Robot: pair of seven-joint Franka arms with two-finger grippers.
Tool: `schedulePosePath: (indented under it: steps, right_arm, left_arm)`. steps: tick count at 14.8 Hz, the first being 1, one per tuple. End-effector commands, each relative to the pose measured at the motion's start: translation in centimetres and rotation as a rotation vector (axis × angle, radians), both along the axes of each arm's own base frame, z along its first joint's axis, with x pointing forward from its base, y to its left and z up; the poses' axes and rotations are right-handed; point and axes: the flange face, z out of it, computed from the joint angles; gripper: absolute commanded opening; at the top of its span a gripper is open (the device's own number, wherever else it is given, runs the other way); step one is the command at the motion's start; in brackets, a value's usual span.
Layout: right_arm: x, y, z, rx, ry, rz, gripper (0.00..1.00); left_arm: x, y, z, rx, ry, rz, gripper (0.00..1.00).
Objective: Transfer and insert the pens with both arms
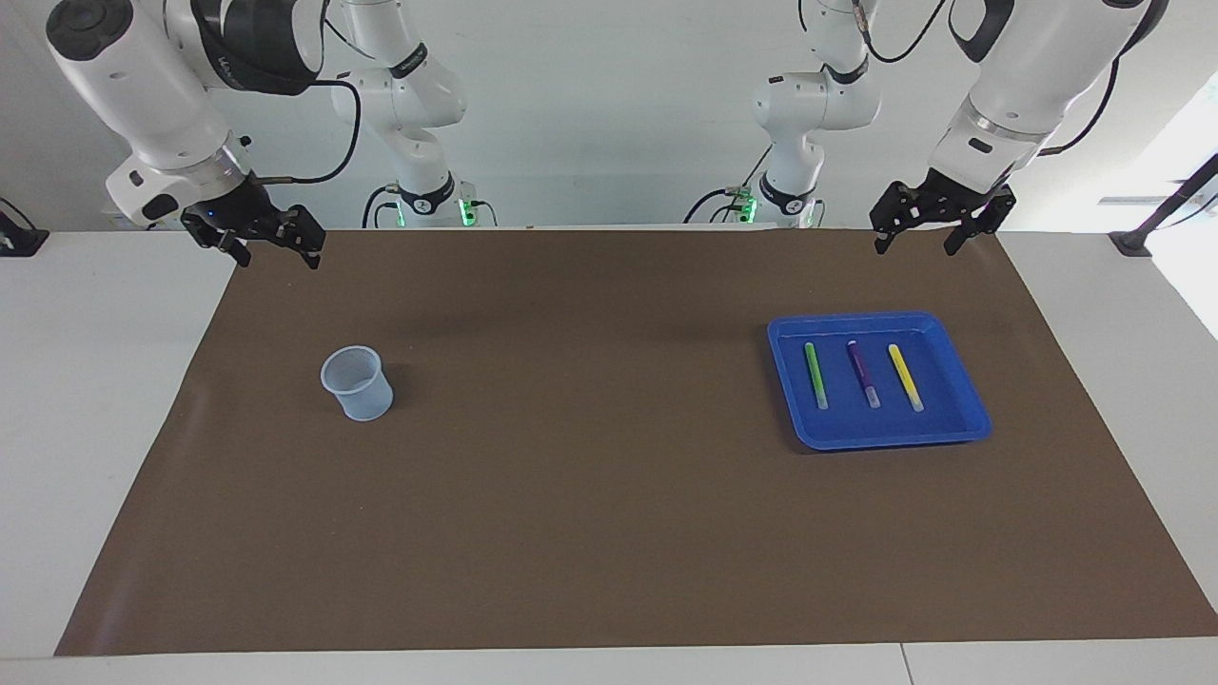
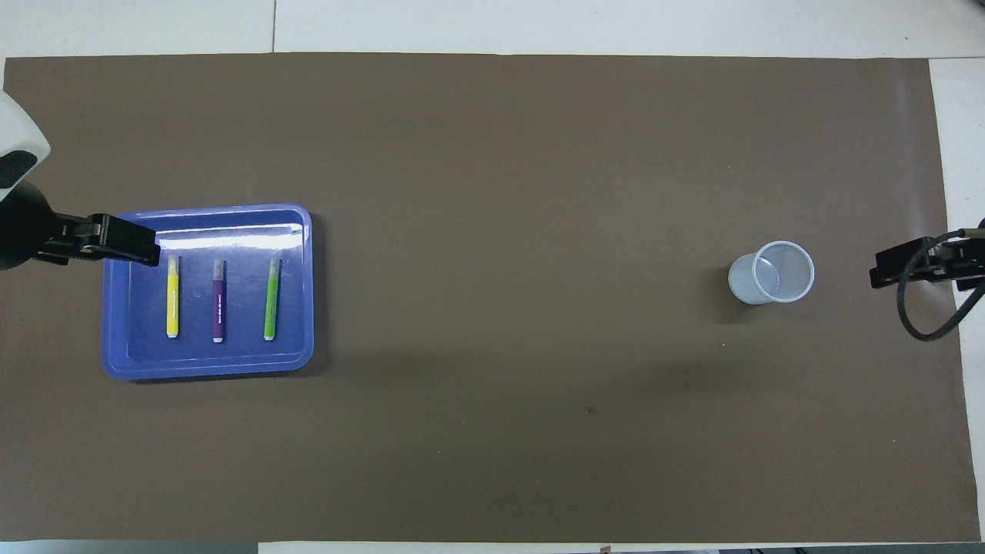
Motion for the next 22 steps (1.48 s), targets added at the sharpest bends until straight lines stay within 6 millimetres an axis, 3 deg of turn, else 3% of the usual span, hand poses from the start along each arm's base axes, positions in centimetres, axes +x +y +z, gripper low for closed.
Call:
schedulePosePath:
  steps: [1, 11, 16, 22]
  right_arm:
    - [-0.1, -0.2, 0.2, 0.003, 0.004, -0.001, 1.00]
    - [-0.1, -0.2, 0.2, 0.003, 0.004, -0.001, 1.00]
    - [-0.1, -0.1, 0.2, 0.003, 0.004, 0.001, 1.00]
    - [-0.1, -0.2, 0.2, 0.003, 0.004, -0.001, 1.00]
  left_arm:
    - [-0.2, -0.1, 0.1, 0.001, -0.012, 0.003, 1.00]
    - [-0.6, 0.4, -0.3, 0.005, 0.000, 0.019, 1.00]
    - [-2.3, 1.5, -3.5, 0.009, 0.004, 0.021, 1.00]
    - [-2.4, 10.0, -9.5, 0.003, 0.010, -0.035, 1.00]
